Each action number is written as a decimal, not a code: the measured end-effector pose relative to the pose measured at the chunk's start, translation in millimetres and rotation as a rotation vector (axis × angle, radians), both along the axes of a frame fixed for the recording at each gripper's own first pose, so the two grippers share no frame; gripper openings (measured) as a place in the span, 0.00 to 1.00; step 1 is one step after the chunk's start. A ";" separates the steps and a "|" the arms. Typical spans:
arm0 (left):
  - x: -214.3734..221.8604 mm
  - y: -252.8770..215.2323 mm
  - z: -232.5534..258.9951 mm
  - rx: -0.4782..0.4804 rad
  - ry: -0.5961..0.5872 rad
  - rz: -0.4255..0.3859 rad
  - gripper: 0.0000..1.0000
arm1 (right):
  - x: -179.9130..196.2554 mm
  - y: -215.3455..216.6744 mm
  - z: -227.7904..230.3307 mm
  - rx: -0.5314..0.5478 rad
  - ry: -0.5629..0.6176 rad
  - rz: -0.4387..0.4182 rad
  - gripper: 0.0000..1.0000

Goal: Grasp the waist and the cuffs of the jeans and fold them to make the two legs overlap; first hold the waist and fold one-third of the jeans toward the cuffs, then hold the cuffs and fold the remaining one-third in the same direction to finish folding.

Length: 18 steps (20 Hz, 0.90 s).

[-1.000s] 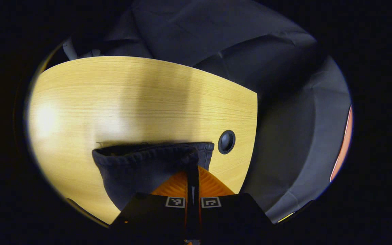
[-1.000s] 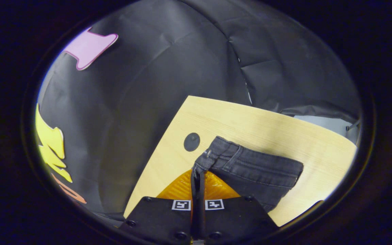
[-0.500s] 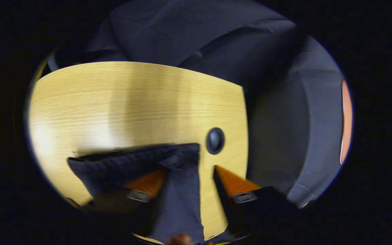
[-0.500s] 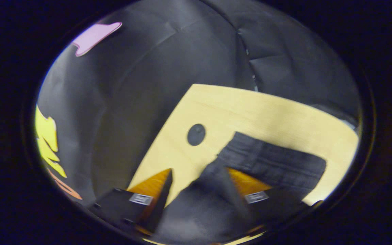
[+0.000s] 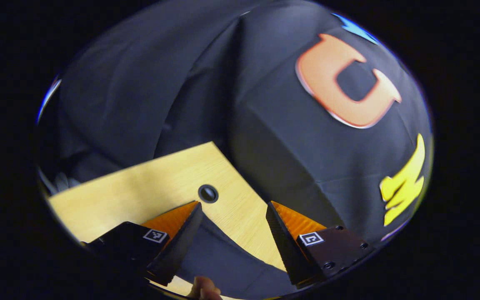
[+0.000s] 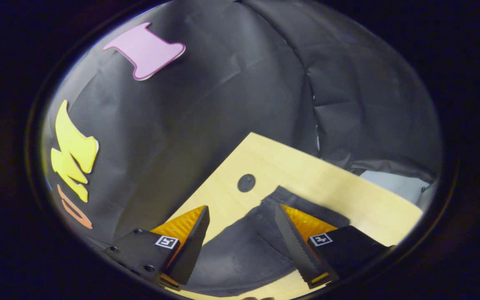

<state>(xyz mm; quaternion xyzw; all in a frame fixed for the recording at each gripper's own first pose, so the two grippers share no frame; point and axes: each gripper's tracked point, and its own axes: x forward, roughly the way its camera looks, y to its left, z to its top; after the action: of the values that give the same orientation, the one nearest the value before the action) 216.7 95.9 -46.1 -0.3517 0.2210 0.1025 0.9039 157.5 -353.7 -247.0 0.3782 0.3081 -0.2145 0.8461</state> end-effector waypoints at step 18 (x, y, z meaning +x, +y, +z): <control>-178.1 -120.0 151.4 0.500 -0.435 -0.347 0.98 | -91.6 -9.1 -81.1 0.375 0.062 -0.252 0.98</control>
<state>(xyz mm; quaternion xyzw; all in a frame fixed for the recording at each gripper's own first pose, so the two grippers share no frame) 38.6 -24.1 105.2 -0.0910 0.0484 -0.0786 0.9916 65.8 -362.9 -328.1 0.5578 0.3189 -0.2691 0.7175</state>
